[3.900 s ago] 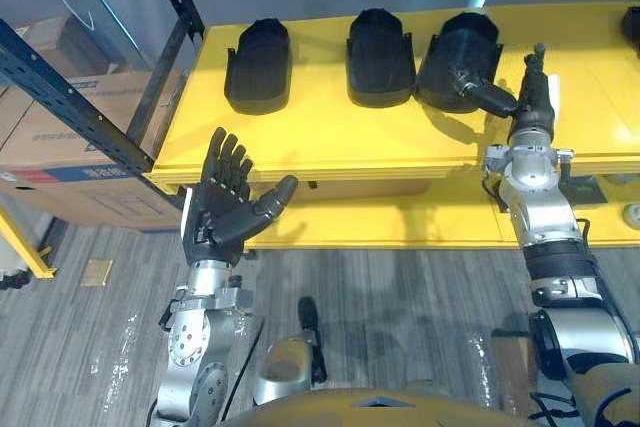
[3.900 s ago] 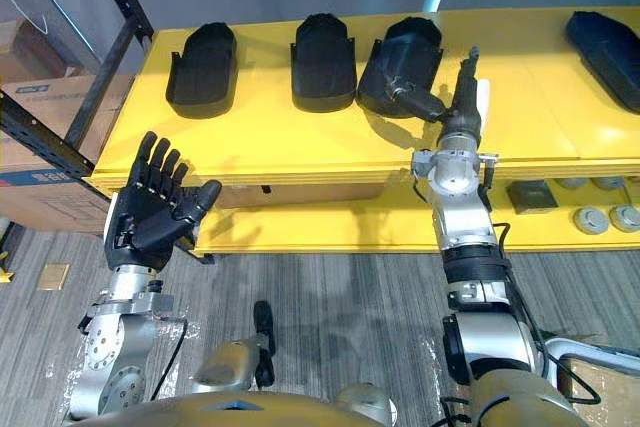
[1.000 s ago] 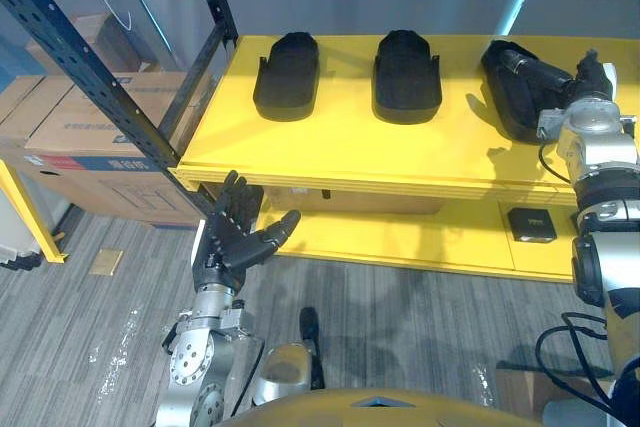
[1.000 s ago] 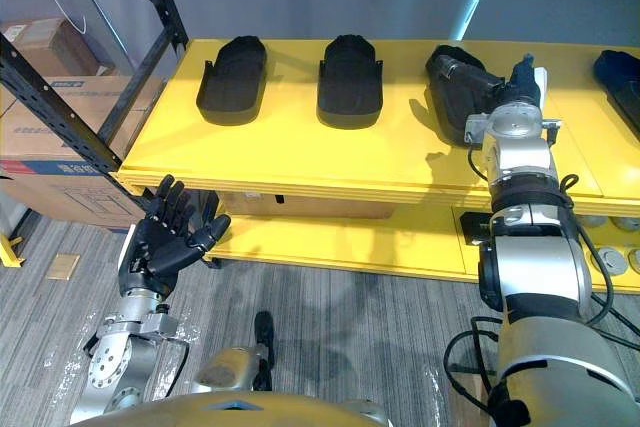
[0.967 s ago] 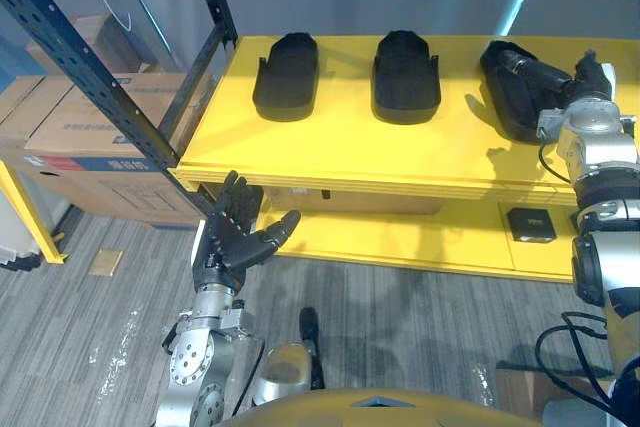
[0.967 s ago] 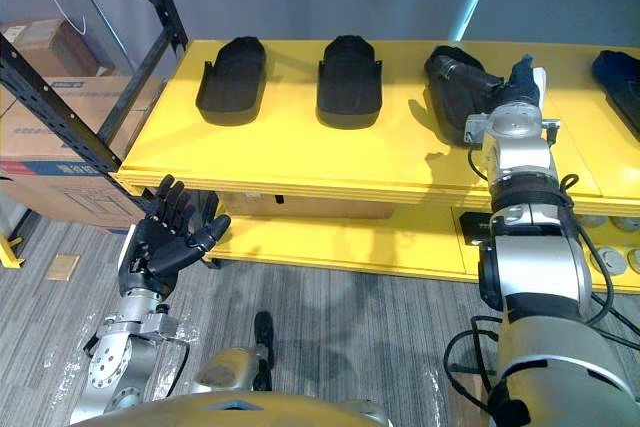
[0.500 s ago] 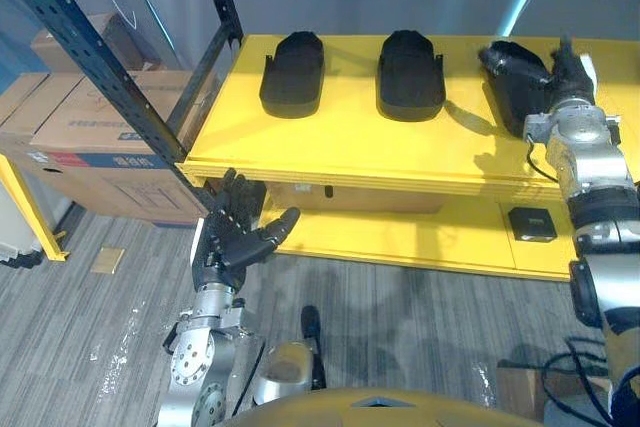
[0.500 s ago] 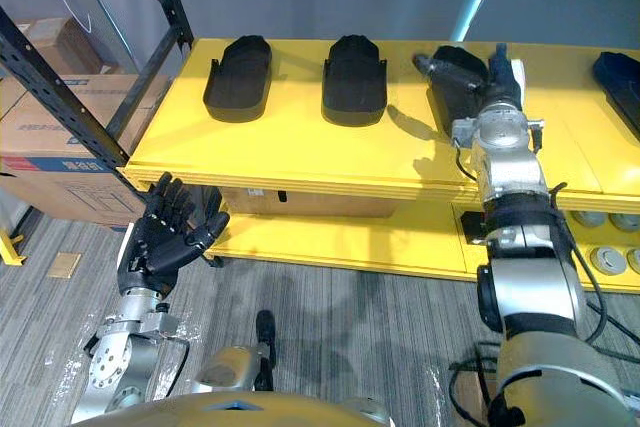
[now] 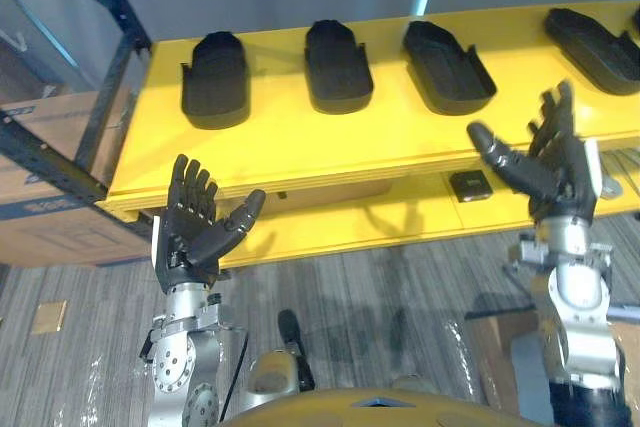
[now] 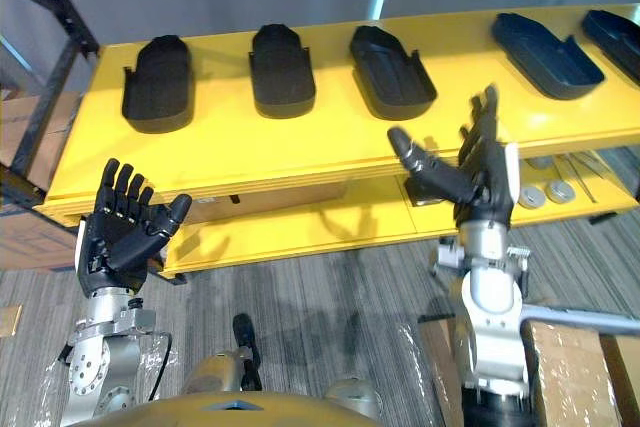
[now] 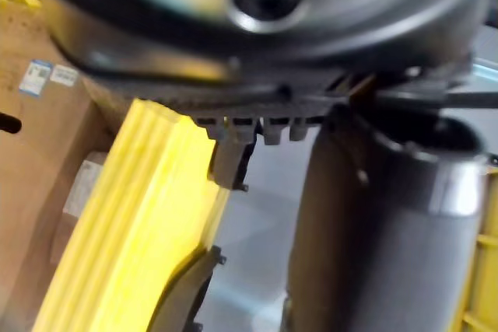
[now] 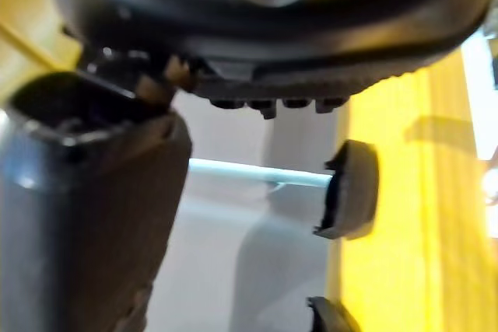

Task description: Walk over and take three plastic housings, then place them on the shelf

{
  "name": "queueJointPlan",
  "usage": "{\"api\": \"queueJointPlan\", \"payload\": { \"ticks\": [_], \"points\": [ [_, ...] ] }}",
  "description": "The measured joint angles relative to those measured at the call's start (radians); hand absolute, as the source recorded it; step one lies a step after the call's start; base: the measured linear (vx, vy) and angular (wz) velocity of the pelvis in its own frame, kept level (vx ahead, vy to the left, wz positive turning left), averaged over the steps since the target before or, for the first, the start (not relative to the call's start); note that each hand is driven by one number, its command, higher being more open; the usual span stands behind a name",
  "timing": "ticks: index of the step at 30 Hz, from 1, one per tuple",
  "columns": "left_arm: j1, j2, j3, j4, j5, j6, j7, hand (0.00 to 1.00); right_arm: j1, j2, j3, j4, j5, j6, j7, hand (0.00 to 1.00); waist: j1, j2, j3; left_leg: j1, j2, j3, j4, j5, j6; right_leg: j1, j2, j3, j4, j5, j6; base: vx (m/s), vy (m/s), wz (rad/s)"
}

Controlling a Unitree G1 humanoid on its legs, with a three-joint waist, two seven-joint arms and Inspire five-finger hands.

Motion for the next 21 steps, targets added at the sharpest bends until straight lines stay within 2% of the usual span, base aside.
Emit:
{"api": "queueJointPlan", "payload": {
  "ticks": [2,5,10,21],
  "points": [
    [-0.002,0.0,-0.001,-0.026,0.0,0.0,0.018,1.0,0.08,0.028,0.051,0.0,0.075,0.0,0.039,1.0,-0.01,0.001,0.0,0.0,0.008,0.009,0.0,0.0,-0.003,-0.007,0.006,0.011,-0.001,0.002,-0.003,-0.02,-0.016,-0.15],
    [-0.002,0.001,-0.002,-0.026,0.001,0.003,0.034,1.0,0.103,0.039,0.091,0.0,0.094,0.0,0.069,1.0,-0.016,0.001,-0.001,0.001,0.01,0.011,0.0,-0.001,-0.003,-0.008,0.009,0.018,-0.002,0.005,-0.003,0.0,-0.004,-0.02],
    [0.001,0.004,-0.002,-0.026,0.001,0.006,0.062,1.0,0.09,0.046,0.104,0.0,0.104,-0.012,0.071,1.0,0.001,-0.006,-0.018,0.0,0.011,0.011,0.0,-0.001,-0.004,-0.009,0.011,0.019,-0.004,0.006,-0.004,0.0,0.0,0.0],
    [0.008,0.004,0.02,-0.026,0.001,0.032,0.069,1.0,-0.094,0.045,0.128,0.056,0.093,-0.115,-0.079,1.0,0.015,-0.007,-0.048,-0.003,0.008,-0.004,0.0,0.004,-0.002,0.002,0.012,0.002,-0.005,0.008,-0.004,-0.01,0.003,0.03]
  ]
}}
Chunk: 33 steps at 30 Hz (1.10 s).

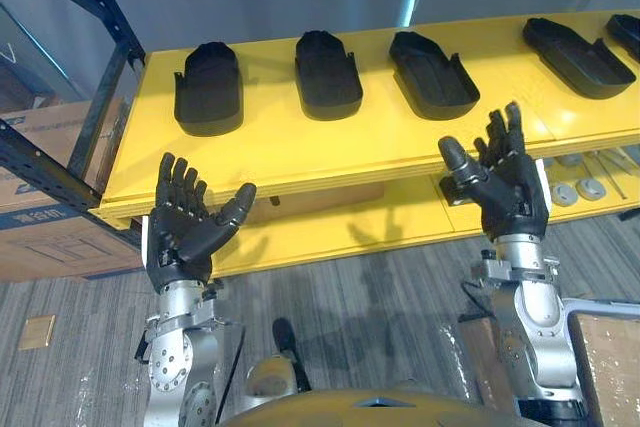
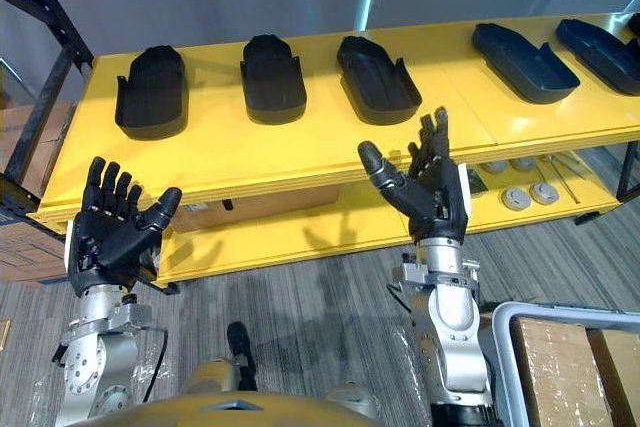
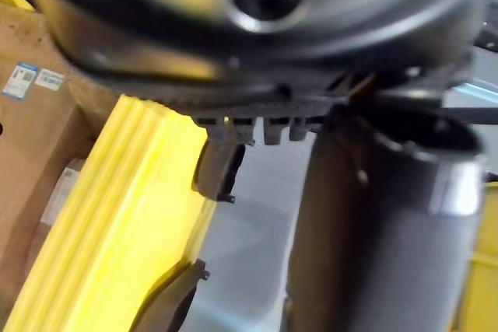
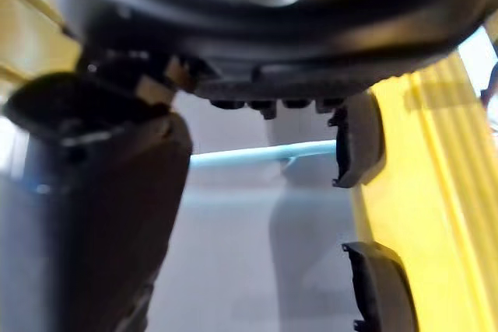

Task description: Walk over and take three plastic housings, then place them on the shelf

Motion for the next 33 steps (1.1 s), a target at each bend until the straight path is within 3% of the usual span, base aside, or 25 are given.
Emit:
{"api": "queueJointPlan", "payload": {
  "ticks": [7,19,25,26,28,29,30,31,32,33],
  "points": [
    [0.0,0.0,0.027,0.0,0.0,0.0,-0.003,1.0,-0.061,-0.003,-0.055,0.051,-0.003,0.004,-0.082,1.0,0.017,0.005,-0.004,-0.001,-0.006,-0.018,0.0,0.001,0.0,0.016,0.0,-0.024,-0.009,0.001,0.001,-0.02,0.013,0.08],
    [0.008,-0.001,0.026,0.002,-0.001,-0.001,-0.036,1.0,-0.231,-0.083,-0.091,0.346,-0.043,0.066,-0.152,1.0,0.027,0.022,-0.014,-0.017,-0.016,-0.053,0.0,0.012,0.01,0.03,0.001,-0.064,-0.011,0.002,0.003,-0.01,0.004,0.09],
    [0.008,-0.001,0.026,0.006,-0.001,-0.001,-0.043,1.0,-0.327,-0.138,-0.098,0.479,-0.042,0.09,-0.141,1.0,0.033,0.028,-0.013,-0.015,-0.014,-0.057,0.001,0.014,0.011,0.031,-0.002,-0.065,0.006,0.001,0.003,-0.05,0.026,0.02],
    [0.009,-0.001,0.025,0.012,-0.002,-0.001,-0.043,1.0,-0.375,-0.163,-0.096,0.536,-0.041,0.095,-0.104,1.0,0.047,0.043,-0.01,-0.006,-0.009,-0.057,0.0,0.009,0.013,0.035,0.0,-0.072,0.017,-0.012,-0.011,-0.19,0.091,0.09],
    [0.008,-0.001,0.024,0.012,-0.001,0.0,-0.053,1.0,-0.397,-0.17,-0.095,0.553,-0.04,0.103,-0.092,1.0,0.047,0.052,-0.005,-0.008,-0.007,-0.057,0.0,0.001,0.004,0.035,0.0,-0.083,0.022,-0.017,-0.014,-0.15,0.072,0.19],
    [0.008,0.0,0.024,0.012,-0.001,0.0,-0.057,1.0,-0.398,-0.182,-0.093,0.556,-0.04,0.103,-0.084,1.0,0.048,0.053,-0.005,-0.015,-0.01,-0.048,0.0,-0.022,-0.017,0.035,-0.003,-0.095,0.016,-0.017,-0.016,-0.06,0.078,0.27],
    [0.008,0.002,0.024,0.013,-0.001,-0.001,-0.058,1.0,-0.402,-0.195,-0.088,0.566,-0.04,0.103,-0.078,1.0,0.051,0.031,0.003,-0.024,-0.014,-0.024,0.024,-0.041,-0.012,0.031,-0.022,-0.107,0.001,-0.011,-0.019,-0.02,0.062,0.2],
    [0.011,0.002,0.024,0.013,-0.001,-0.001,-0.058,1.0,-0.411,-0.197,-0.086,0.577,-0.04,0.105,-0.074,1.0,0.055,0.033,0.004,-0.029,-0.012,-0.024,0.051,-0.037,-0.001,0.03,-0.023,-0.106,0.001,-0.011,-0.019,0.02,0.037,0.1],
    [0.02,0.002,0.024,0.015,-0.001,0.0,-0.062,1.0,-0.433,-0.196,-0.081,0.602,-0.04,0.108,-0.063,1.0,0.055,0.06,-0.007,-0.029,-0.005,-0.029,0.051,-0.007,0.027,0.034,-0.008,-0.107,0.007,-0.01,-0.012,0.03,-0.01,0.05],
    [0.021,0.0,0.024,0.017,-0.001,-0.001,-0.063,1.0,-0.442,-0.197,-0.075,0.618,-0.039,0.112,-0.054,1.0,0.053,0.056,-0.008,-0.026,-0.007,-0.03,0.039,-0.004,0.024,0.036,-0.011,-0.108,0.003,-0.005,-0.006,0.04,-0.009,0.11]
  ]
}}
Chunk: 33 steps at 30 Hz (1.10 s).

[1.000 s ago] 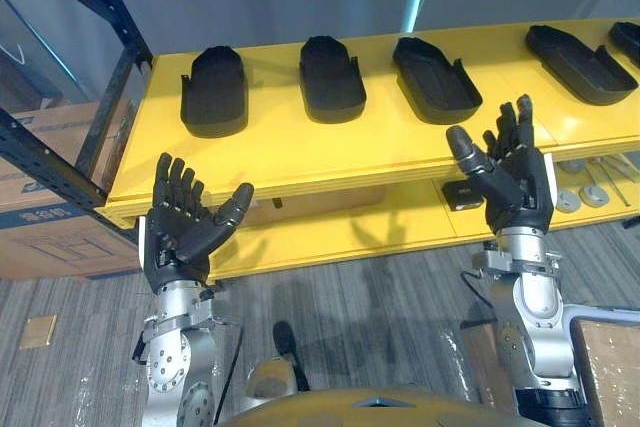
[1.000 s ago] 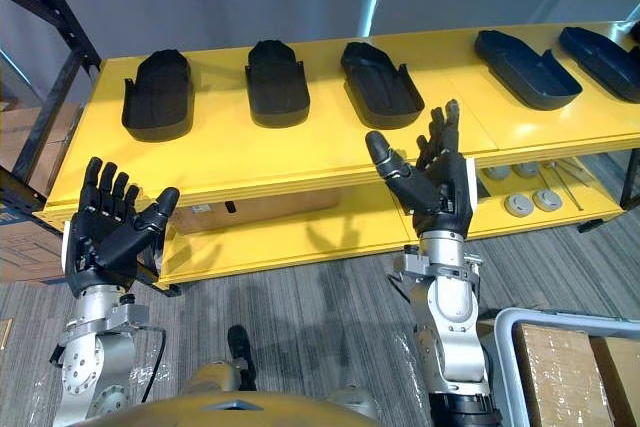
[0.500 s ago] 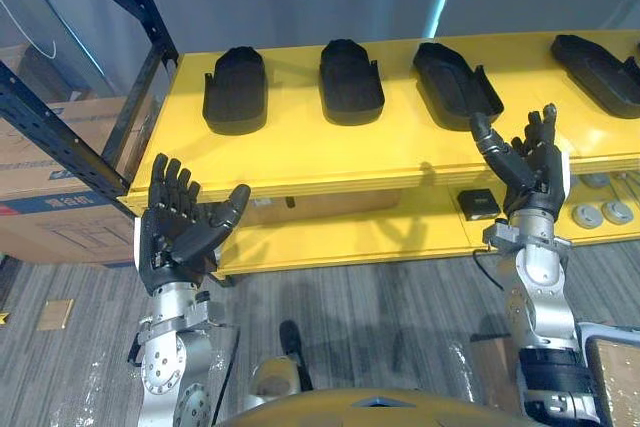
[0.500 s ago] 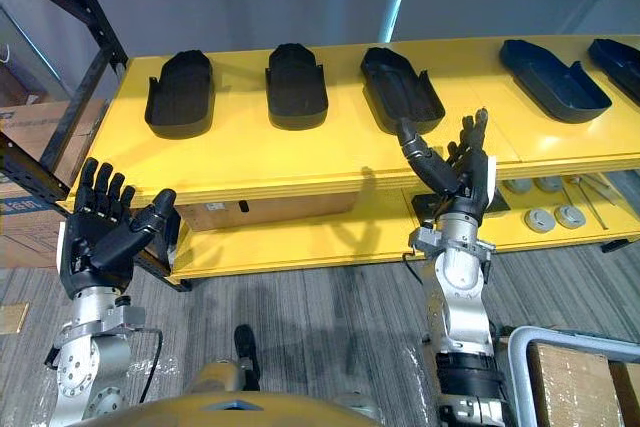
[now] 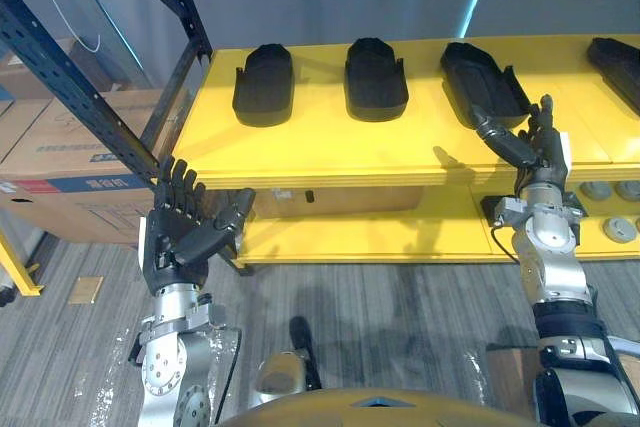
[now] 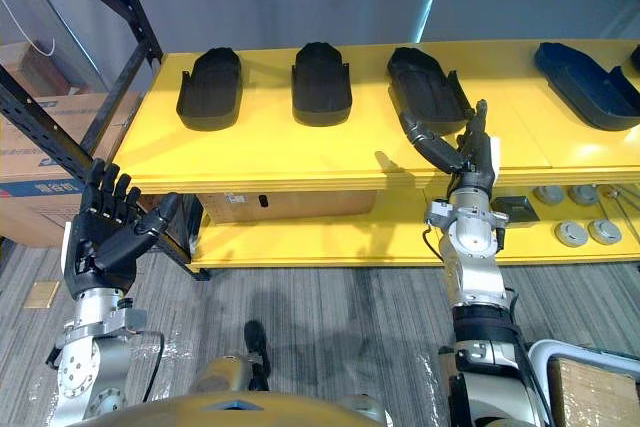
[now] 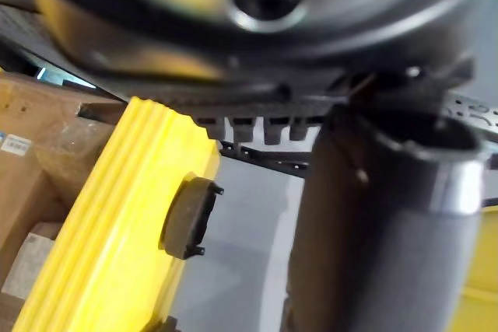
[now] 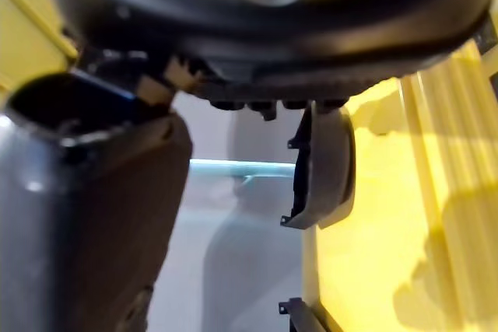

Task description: Walk over and take three plastic housings, then place them on the shelf

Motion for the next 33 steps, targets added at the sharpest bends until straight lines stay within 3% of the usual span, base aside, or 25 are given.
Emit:
{"api": "queueJointPlan", "payload": {
  "ticks": [4,14,18,27,31,33],
  "points": [
    [0.006,-0.001,-0.001,0.001,0.0,0.005,-0.01,1.0,-0.05,0.003,0.037,0.042,-0.001,0.018,0.021,1.0,0.01,-0.015,0.01,0.012,-0.015,0.0,-0.032,0.026,0.014,0.001,-0.007,-0.001,0.004,0.009,0.015,0.02,0.002,0.05],
    [0.009,-0.001,-0.002,0.001,0.0,0.014,-0.015,1.0,-0.107,0.003,0.078,0.13,0.0,0.024,0.03,1.0,0.029,-0.007,0.016,0.023,-0.016,-0.02,-0.038,0.018,-0.004,0.01,-0.009,-0.013,0.04,-0.025,-0.002,-0.04,0.019,0.04],
    [0.012,-0.001,-0.004,0.001,0.0,0.015,-0.015,1.0,-0.157,0.003,0.08,0.188,0.001,0.025,0.019,1.0,0.025,0.011,0.031,0.022,-0.015,-0.023,-0.038,0.018,-0.004,0.008,-0.009,-0.015,0.045,-0.026,-0.002,-0.06,0.033,0.01],
    [0.012,-0.001,-0.018,0.001,0.0,0.015,-0.015,1.0,-0.191,0.003,0.08,0.203,0.017,0.024,0.004,1.0,0.04,-0.002,0.043,0.021,-0.014,-0.022,-0.035,0.022,-0.007,0.005,-0.01,-0.014,0.053,-0.026,0.002,0.0,0.003,0.0],
    [0.012,-0.001,-0.017,-0.003,0.0,0.015,-0.011,1.0,-0.147,0.003,0.078,0.086,0.017,0.024,0.001,1.0,0.04,-0.002,0.045,0.02,-0.01,-0.014,-0.035,0.019,-0.009,-0.001,-0.009,-0.007,0.05,-0.026,0.002,-0.01,-0.01,-0.06],
    [0.012,-0.002,-0.008,-0.01,0.0,0.012,-0.008,1.0,-0.028,0.012,0.071,-0.163,0.015,0.02,0.01,1.0,0.038,-0.004,0.047,0.02,-0.003,-0.001,-0.035,0.019,-0.008,-0.007,-0.007,0.006,0.042,-0.023,0.006,-0.01,-0.029,-0.14]
  ]
}}
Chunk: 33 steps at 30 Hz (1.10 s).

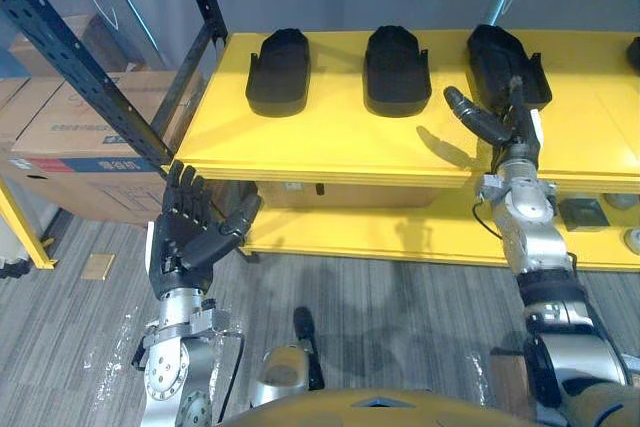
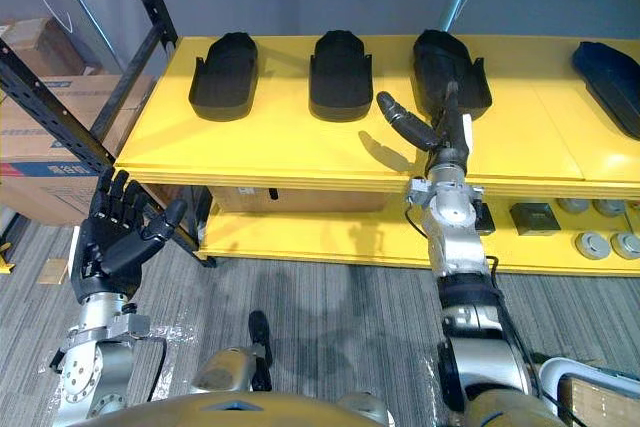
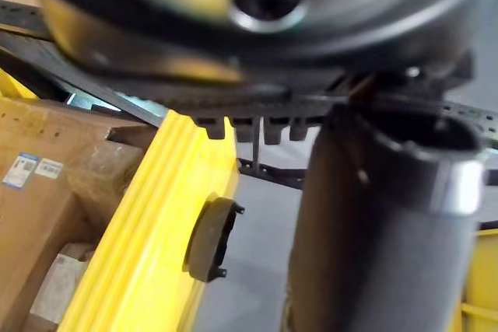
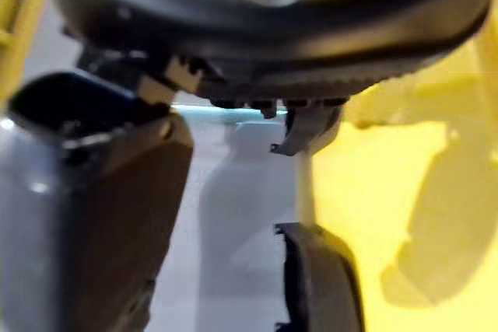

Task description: Walk over and take three plastic housings, then place them on the shelf

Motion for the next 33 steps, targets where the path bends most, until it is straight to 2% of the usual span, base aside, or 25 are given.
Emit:
{"api": "queueJointPlan", "payload": {
  "ticks": [1,2,5,7,11,17,19,22,25,26,30,32,33],
  "points": [
    [0.0,0.0,0.004,0.0,0.0,-0.001,0.0,1.0,0.03,0.004,-0.003,-0.067,-0.001,-0.002,0.007,1.0,-0.003,0.0,0.0,0.0,0.001,0.004,0.0,0.001,0.001,-0.002,0.001,0.004,-0.003,0.001,0.001,0.0,-0.03,-0.19],
    [-0.002,-0.002,0.019,-0.001,0.0,-0.004,-0.001,1.0,0.115,0.022,-0.019,-0.236,-0.007,-0.004,0.038,1.0,-0.024,-0.004,0.002,0.002,0.001,0.01,0.0,0.001,0.001,-0.003,0.001,0.01,-0.006,0.001,0.001,0.0,-0.016,-0.12],
    [-0.009,-0.002,0.03,-0.002,-0.002,-0.023,-0.01,1.0,0.197,0.054,-0.049,-0.364,-0.006,-0.004,0.088,1.0,-0.049,-0.019,0.001,0.006,0.002,0.023,0.0,-0.001,-0.001,-0.008,0.003,0.021,-0.008,0.001,0.001,-0.01,-0.008,-0.17],
    [-0.037,-0.002,0.029,-0.007,-0.003,-0.029,-0.02,1.0,0.283,0.082,-0.075,-0.444,-0.004,0.003,0.141,1.0,-0.061,-0.035,0.002,0.013,0.009,0.051,0.0,-0.014,-0.015,-0.021,0.004,0.051,-0.011,0.001,0.0,-0.02,0.005,-0.33],
    [-0.085,-0.002,0.019,-0.007,-0.002,-0.037,-0.029,1.0,0.372,0.1,-0.08,-0.461,0.001,0.021,0.151,1.0,-0.09,-0.043,-0.001,0.021,0.016,0.081,-0.001,-0.021,-0.016,-0.035,0.008,0.084,-0.025,0.01,-0.004,-0.02,0.016,-0.3],
    [-0.124,-0.001,0.007,-0.007,-0.002,-0.04,-0.027,1.0,0.489,0.187,-0.192,-0.396,0.005,0.027,-0.026,1.0,-0.127,-0.044,-0.004,0.021,0.024,0.123,0.0,-0.017,-0.011,-0.056,0.015,0.128,-0.045,0.035,-0.005,0.01,0.008,-0.2],
    [-0.123,-0.001,0.007,-0.007,-0.002,-0.04,-0.027,1.0,0.538,0.24,-0.255,-0.328,0.066,0.021,-0.071,1.0,-0.137,-0.045,-0.005,0.023,0.024,0.129,0.0,-0.018,-0.012,-0.057,0.015,0.133,-0.05,0.037,-0.005,0.01,0.007,-0.08],
    [-0.111,-0.001,0.007,-0.007,-0.002,-0.04,-0.029,1.0,0.602,0.287,-0.266,-0.27,0.066,0.004,-0.071,1.0,-0.149,-0.042,-0.006,0.024,0.025,0.131,0.0,-0.021,-0.016,-0.056,0.016,0.135,-0.053,0.037,-0.005,0.0,0.003,-0.04],
    [-0.098,-0.002,0.008,-0.007,-0.003,-0.04,-0.046,1.0,0.652,0.326,-0.216,-0.261,0.063,-0.021,-0.036,1.0,-0.152,-0.039,-0.008,0.042,0.031,0.153,-0.001,-0.036,-0.027,-0.054,0.017,0.154,-0.054,0.038,-0.006,-0.01,0.018,-0.22],
    [-0.104,-0.002,0.005,-0.007,-0.003,-0.04,-0.059,1.0,0.651,0.325,-0.193,-0.261,0.053,-0.045,-0.028,1.0,-0.152,-0.037,-0.01,0.042,0.033,0.155,-0.001,-0.036,-0.027,-0.056,0.018,0.155,-0.054,0.038,-0.007,-0.02,0.024,-0.06],
    [-0.108,-0.002,-0.002,-0.007,-0.002,-0.04,-0.063,1.0,0.584,0.297,-0.147,-0.263,-0.122,-0.114,-0.043,1.0,-0.144,-0.029,-0.02,0.042,0.035,0.153,-0.001,-0.034,-0.025,-0.055,0.019,0.154,-0.054,0.04,-0.008,-0.01,0.017,0.0],
    [-0.112,-0.002,-0.003,-0.007,-0.002,-0.04,-0.058,1.0,0.521,0.252,-0.138,-0.264,-0.217,-0.119,-0.072,1.0,-0.131,-0.028,-0.023,0.042,0.035,0.153,-0.001,-0.032,-0.023,-0.053,0.019,0.153,-0.055,0.044,-0.008,-0.01,0.031,0.02],
    [-0.117,-0.001,-0.002,-0.008,-0.002,-0.04,-0.055,1.0,0.469,0.199,-0.13,-0.264,-0.304,-0.117,-0.1,1.0,-0.122,-0.028,-0.023,0.042,0.034,0.149,-0.001,-0.03,-0.021,-0.051,0.019,0.149,-0.055,0.046,-0.008,-0.01,0.032,0.12]
  ]
}}
